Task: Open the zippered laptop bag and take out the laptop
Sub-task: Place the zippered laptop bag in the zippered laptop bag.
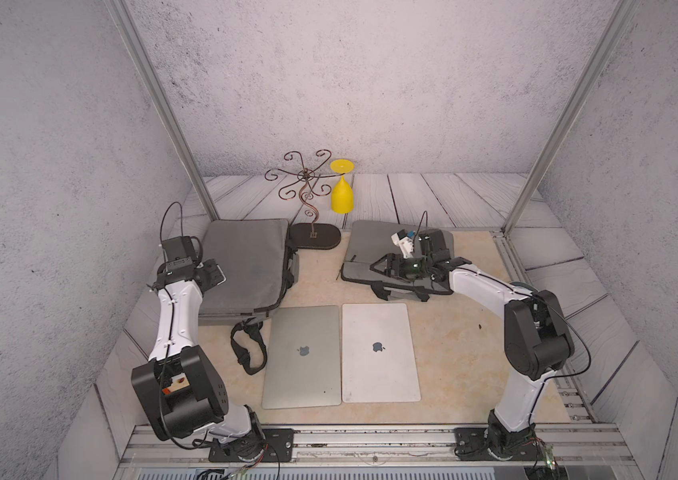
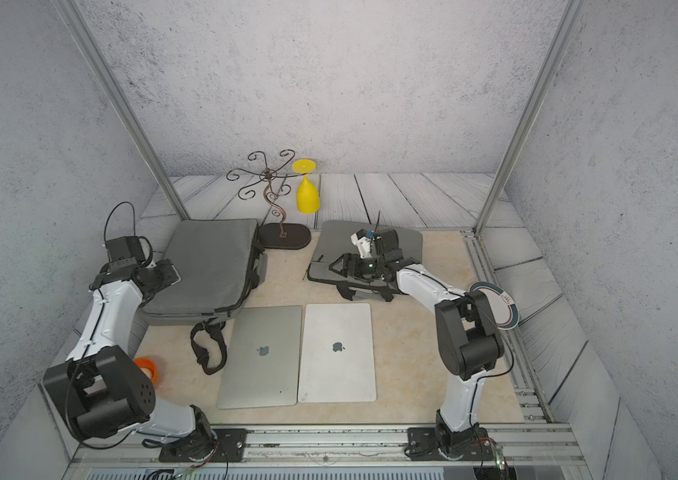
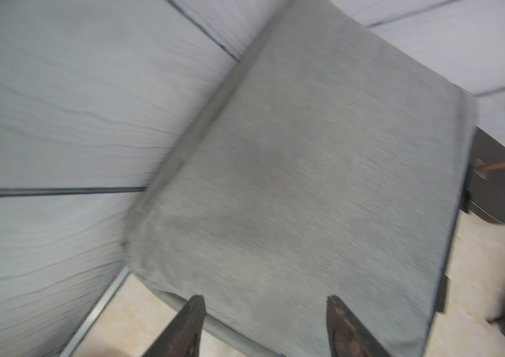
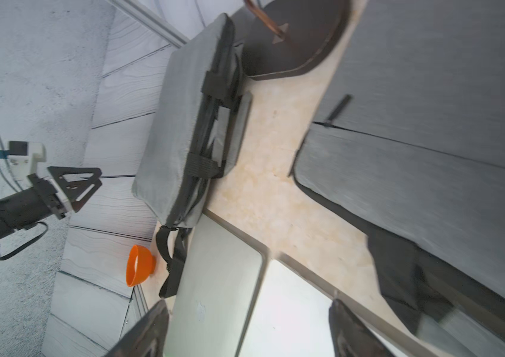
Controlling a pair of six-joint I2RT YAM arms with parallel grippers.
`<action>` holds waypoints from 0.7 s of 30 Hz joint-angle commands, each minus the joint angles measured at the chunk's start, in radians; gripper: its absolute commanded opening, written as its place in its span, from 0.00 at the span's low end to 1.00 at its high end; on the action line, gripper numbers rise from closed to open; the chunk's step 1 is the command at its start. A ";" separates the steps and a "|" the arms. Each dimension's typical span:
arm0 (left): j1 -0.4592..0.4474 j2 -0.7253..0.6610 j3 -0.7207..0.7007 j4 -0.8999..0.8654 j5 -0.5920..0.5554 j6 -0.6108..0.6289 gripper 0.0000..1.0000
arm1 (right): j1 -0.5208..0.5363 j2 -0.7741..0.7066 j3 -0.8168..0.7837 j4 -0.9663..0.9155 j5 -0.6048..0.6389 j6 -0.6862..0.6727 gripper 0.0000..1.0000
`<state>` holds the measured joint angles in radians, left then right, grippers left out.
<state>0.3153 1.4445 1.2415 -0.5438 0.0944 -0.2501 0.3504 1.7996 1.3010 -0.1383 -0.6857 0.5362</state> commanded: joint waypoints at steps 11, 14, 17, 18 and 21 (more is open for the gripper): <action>-0.461 -0.114 -0.214 0.059 0.073 -0.179 0.64 | -0.287 -0.272 -0.203 -0.319 0.232 -0.217 0.85; -0.534 -0.050 -0.203 0.122 0.074 -0.174 0.64 | -0.335 -0.291 -0.235 -0.305 0.285 -0.206 0.87; -0.586 0.040 -0.152 0.154 0.079 -0.178 0.64 | -0.367 -0.294 -0.257 -0.276 0.335 -0.188 0.90; -0.596 0.068 -0.131 0.172 0.085 -0.185 0.64 | -0.373 -0.291 -0.262 -0.265 0.340 -0.182 0.90; -0.624 0.163 -0.067 0.216 0.105 -0.196 0.64 | -0.379 -0.270 -0.266 -0.245 0.374 -0.171 0.90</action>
<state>-0.2874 1.5520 1.1107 -0.4023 0.1844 -0.4278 -0.0250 1.5440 1.0412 -0.4065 -0.3779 0.3546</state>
